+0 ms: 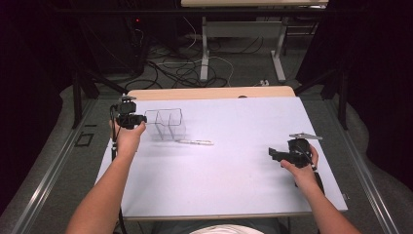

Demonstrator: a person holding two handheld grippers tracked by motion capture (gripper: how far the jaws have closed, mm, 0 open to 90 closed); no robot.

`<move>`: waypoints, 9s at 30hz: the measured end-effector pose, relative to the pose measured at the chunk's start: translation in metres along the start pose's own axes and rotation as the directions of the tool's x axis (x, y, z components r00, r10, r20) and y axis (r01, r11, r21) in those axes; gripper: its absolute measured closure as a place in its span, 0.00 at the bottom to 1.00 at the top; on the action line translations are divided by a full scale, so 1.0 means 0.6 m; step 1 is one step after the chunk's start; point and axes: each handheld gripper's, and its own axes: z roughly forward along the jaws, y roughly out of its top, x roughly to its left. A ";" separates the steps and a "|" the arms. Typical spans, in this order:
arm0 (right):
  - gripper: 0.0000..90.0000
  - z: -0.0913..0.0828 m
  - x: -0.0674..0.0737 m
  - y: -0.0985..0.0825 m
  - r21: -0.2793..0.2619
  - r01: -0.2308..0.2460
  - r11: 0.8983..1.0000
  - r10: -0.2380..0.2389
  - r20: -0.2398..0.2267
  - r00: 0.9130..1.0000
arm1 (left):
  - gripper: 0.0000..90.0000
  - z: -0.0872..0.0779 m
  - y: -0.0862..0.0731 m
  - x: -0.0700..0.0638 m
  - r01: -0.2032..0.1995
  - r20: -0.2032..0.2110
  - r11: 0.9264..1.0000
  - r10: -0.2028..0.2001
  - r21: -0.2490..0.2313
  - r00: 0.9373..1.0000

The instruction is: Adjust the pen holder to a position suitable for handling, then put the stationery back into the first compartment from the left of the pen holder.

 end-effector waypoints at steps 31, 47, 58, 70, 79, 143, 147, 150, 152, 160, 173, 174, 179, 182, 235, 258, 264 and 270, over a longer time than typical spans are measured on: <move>0.13 -0.001 -0.006 -0.001 -0.002 -0.012 1.000 0.012 0.011 1.000 | 0.99 0.089 0.024 -0.195 -0.020 0.042 1.000 0.019 0.013 0.999; 0.13 -0.003 -0.006 -0.001 0.003 -0.005 1.000 0.005 0.003 1.000 | 0.97 0.107 0.010 -0.257 -0.017 0.039 0.999 0.015 0.037 0.999; 0.13 -0.002 -0.004 -0.002 0.004 -0.004 1.000 0.003 0.005 1.000 | 0.94 0.103 0.004 -0.246 0.020 0.107 0.999 -0.025 0.045 0.994; 0.13 0.002 -0.001 0.000 0.003 -0.004 1.000 0.004 0.004 1.000 | 0.91 0.102 0.002 -0.232 0.001 0.195 0.999 -0.010 0.047 0.981; 0.13 0.000 0.002 -0.001 0.000 0.005 1.000 -0.005 0.011 1.000 | 0.79 0.088 -0.002 -0.209 0.004 0.240 1.000 -0.007 0.012 0.971; 0.25 0.017 0.027 0.013 -0.023 0.095 0.995 -0.096 -0.033 0.995 | 0.01 0.020 -0.157 0.047 -0.230 0.131 0.947 0.263 -0.224 0.956; 0.31 0.020 0.031 0.013 -0.019 0.105 0.994 -0.105 -0.052 0.993 | 0.01 0.029 -0.161 0.049 -0.206 0.138 0.954 0.239 -0.218 0.961; 0.37 0.022 0.035 0.012 -0.010 0.128 0.992 -0.129 -0.067 0.989 | 0.01 0.031 -0.162 0.050 -0.216 0.116 0.955 0.243 -0.205 0.963; 0.43 0.025 0.041 0.013 0.009 0.130 0.992 -0.128 -0.114 0.985 | 0.01 0.029 -0.161 0.051 -0.215 0.111 0.955 0.241 -0.202 0.964; 0.43 0.039 0.063 0.023 0.033 0.198 0.980 -0.190 -0.163 0.968 | 0.01 0.023 -0.159 0.058 -0.182 0.128 0.961 0.212 -0.210 0.969; 0.42 0.079 0.138 0.056 0.065 0.318 0.946 -0.286 -0.297 0.911 | 0.01 0.023 -0.158 0.068 -0.184 0.111 0.961 0.210 -0.208 0.971; 0.41 0.080 0.146 0.059 0.064 0.339 0.938 -0.307 -0.298 0.904 | 0.01 0.023 -0.158 0.068 -0.184 0.111 0.961 0.210 -0.208 0.971; 0.41 0.085 0.184 0.077 0.053 0.424 0.904 -0.386 -0.325 0.863 | 0.01 0.022 -0.158 0.069 -0.188 0.112 0.960 0.214 -0.206 0.970; 0.41 0.087 0.206 0.087 0.054 0.477 0.877 -0.434 -0.336 0.836 | 0.01 0.022 -0.158 0.070 -0.190 0.111 0.960 0.216 -0.207 0.970; 0.63 0.178 0.446 0.126 -0.020 0.925 0.380 -0.873 -0.338 0.352 | 0.01 0.030 -0.162 0.071 -0.173 0.128 0.964 0.201 -0.204 0.971; 0.77 0.240 0.477 0.114 0.010 0.965 0.263 -0.907 -0.339 0.250 | 0.01 0.031 -0.163 0.077 -0.146 0.140 0.970 0.175 -0.192 0.975; 0.78 0.257 0.482 0.110 0.023 0.965 0.260 -0.905 -0.343 0.252 | 0.01 0.032 -0.163 0.078 -0.141 0.144 0.971 0.171 -0.194 0.975; 0.81 0.263 0.482 0.108 0.037 0.968 0.250 -0.905 -0.345 0.247 | 0.01 0.032 -0.163 0.079 -0.139 0.145 0.971 0.168 -0.194 0.975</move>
